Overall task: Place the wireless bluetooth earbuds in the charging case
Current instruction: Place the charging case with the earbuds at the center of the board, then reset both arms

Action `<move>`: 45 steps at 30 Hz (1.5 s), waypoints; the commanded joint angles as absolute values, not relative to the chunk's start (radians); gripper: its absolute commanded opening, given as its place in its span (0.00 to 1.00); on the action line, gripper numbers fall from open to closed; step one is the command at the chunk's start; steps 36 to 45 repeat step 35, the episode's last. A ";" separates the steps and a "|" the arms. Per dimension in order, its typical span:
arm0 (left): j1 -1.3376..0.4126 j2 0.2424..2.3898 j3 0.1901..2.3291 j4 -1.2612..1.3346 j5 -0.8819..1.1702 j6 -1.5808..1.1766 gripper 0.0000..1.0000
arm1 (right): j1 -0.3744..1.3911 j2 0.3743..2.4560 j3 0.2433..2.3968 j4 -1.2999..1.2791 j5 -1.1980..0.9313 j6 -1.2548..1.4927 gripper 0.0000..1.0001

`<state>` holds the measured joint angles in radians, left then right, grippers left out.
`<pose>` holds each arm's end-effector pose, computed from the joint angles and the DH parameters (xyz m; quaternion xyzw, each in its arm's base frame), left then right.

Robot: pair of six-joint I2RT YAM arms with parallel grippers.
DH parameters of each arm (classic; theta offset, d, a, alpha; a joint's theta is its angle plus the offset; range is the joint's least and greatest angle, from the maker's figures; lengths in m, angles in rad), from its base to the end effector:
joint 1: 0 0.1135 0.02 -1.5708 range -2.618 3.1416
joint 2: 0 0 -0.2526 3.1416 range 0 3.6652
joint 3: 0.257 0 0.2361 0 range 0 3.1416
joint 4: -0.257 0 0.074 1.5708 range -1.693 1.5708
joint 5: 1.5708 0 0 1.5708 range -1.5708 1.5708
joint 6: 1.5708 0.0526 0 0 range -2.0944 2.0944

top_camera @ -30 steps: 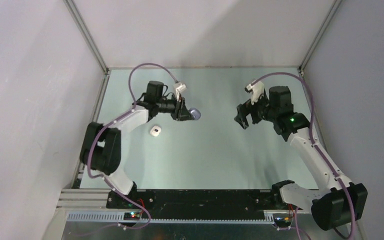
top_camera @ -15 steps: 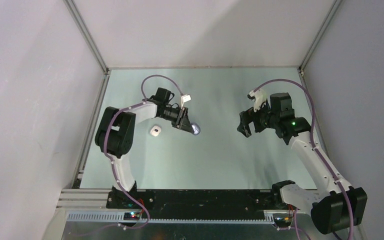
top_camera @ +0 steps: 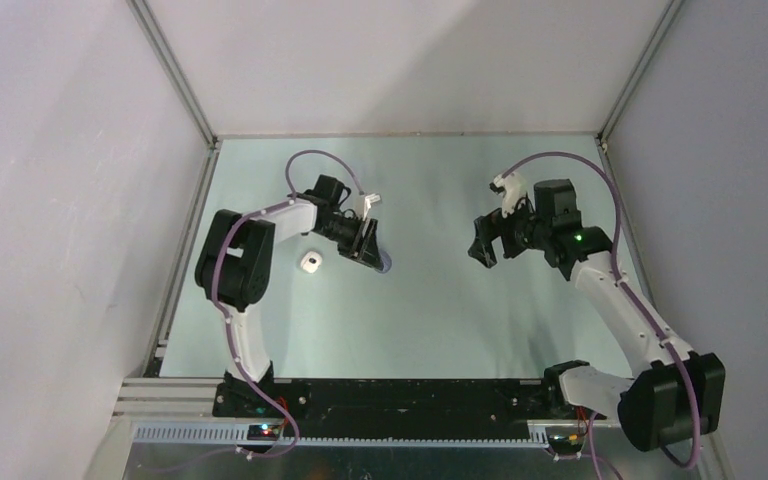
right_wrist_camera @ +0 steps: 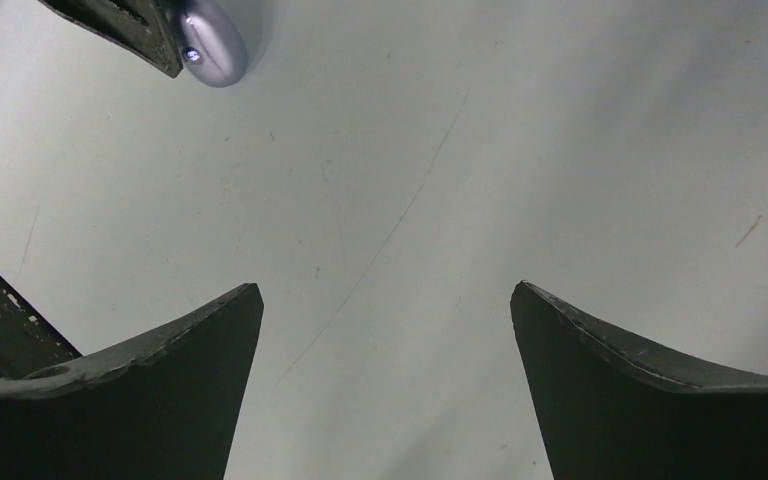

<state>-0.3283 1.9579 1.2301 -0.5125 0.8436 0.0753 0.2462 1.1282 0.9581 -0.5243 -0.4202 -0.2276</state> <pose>0.3292 -0.1536 0.1372 0.2464 0.8682 -0.4195 0.0979 0.2283 0.0795 0.2842 -0.2939 0.8401 0.1927 0.4132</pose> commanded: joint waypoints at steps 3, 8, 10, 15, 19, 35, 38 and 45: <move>-0.295 1.807 1.254 -0.528 0.656 0.151 0.95 | 0.248 1.238 1.090 -0.479 -0.463 -0.203 0.99; -0.227 1.717 1.314 -0.521 0.574 0.154 1.00 | 0.248 1.349 1.197 -0.489 -0.469 -0.196 0.99; -0.202 1.634 1.325 -0.476 0.546 0.151 1.00 | 0.248 1.390 1.269 -0.470 -0.425 -0.160 0.99; -0.159 1.411 1.214 -0.132 0.323 0.103 1.00 | 0.275 1.514 1.442 -0.365 -0.169 -0.046 0.99; -0.151 1.300 1.193 0.010 0.067 0.057 1.00 | 0.297 1.656 1.641 -0.379 0.067 0.047 1.00; -0.127 1.336 1.213 -0.238 0.096 0.048 1.00 | 0.352 1.637 1.622 -0.502 0.263 0.074 0.99; -0.127 1.336 1.213 -0.238 0.096 0.048 1.00 | 0.352 1.637 1.622 -0.502 0.263 0.074 0.99; -0.127 1.336 1.213 -0.238 0.096 0.048 1.00 | 0.352 1.637 1.622 -0.502 0.263 0.074 0.99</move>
